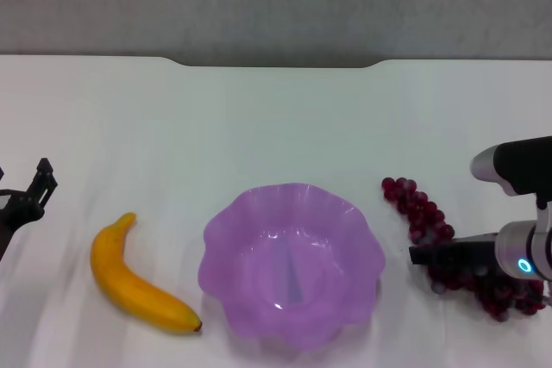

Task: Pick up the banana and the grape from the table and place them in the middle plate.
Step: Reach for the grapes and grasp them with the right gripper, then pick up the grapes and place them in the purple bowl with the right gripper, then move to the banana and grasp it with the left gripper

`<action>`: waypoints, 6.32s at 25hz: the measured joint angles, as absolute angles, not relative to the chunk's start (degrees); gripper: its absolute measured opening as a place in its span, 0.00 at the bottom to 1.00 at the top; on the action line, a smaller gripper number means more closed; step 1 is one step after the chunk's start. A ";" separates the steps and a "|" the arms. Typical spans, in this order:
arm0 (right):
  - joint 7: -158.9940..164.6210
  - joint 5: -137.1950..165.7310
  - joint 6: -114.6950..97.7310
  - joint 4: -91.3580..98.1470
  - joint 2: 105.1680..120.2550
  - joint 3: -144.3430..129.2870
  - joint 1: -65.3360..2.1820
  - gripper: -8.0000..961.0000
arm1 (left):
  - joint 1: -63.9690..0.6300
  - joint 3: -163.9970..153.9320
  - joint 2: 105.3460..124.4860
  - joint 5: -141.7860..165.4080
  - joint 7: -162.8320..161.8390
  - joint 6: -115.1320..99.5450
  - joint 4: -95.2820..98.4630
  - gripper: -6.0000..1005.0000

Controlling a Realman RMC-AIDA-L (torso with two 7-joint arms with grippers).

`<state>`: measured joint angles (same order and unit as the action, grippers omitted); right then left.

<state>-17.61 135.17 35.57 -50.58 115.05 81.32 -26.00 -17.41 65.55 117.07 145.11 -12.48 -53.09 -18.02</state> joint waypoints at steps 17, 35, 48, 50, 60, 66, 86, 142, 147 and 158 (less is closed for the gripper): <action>-19.25 135.29 32.11 -49.85 115.00 80.82 -25.07 0.47 | -17.05 65.65 117.16 145.11 -12.48 -53.18 -18.06 0.76; -19.33 135.26 28.46 -50.42 115.05 78.73 -23.95 0.44 | -17.12 65.60 117.16 145.11 -12.48 -53.08 -18.01 0.76; -19.34 135.21 21.80 -51.36 115.04 74.93 -22.12 0.43 | -17.36 65.39 117.16 145.11 -12.48 -53.09 -18.02 0.76; -19.34 135.18 20.08 -51.35 115.05 73.73 -21.69 0.43 | -17.37 65.39 117.16 145.11 -12.48 -53.09 -18.02 0.76; -19.34 134.50 11.72 -51.99 115.04 69.31 -19.29 0.42 | -17.11 65.46 117.16 145.11 -12.48 -53.09 -18.02 0.76; -19.35 135.21 1.72 -53.73 114.78 64.56 -15.74 0.42 | -16.86 65.55 117.15 145.11 -12.48 -53.08 -18.02 0.76; -20.12 152.25 -18.31 -76.81 114.38 54.78 -1.21 0.42 | -16.45 65.67 117.08 145.11 -12.48 -53.09 -17.89 0.76; -9.38 152.37 -31.55 -51.16 115.04 44.26 -16.28 0.84 | -17.57 65.21 117.24 145.11 -12.48 -53.09 -17.84 0.76; -8.64 152.30 -38.67 -49.46 115.08 43.95 -15.27 0.91 | -17.38 65.21 117.24 145.11 -12.48 -53.08 -17.84 0.76; -4.42 148.22 -55.95 -35.77 115.15 47.40 -15.03 0.90 | -17.60 65.02 117.27 145.46 -12.75 -53.03 -17.84 0.76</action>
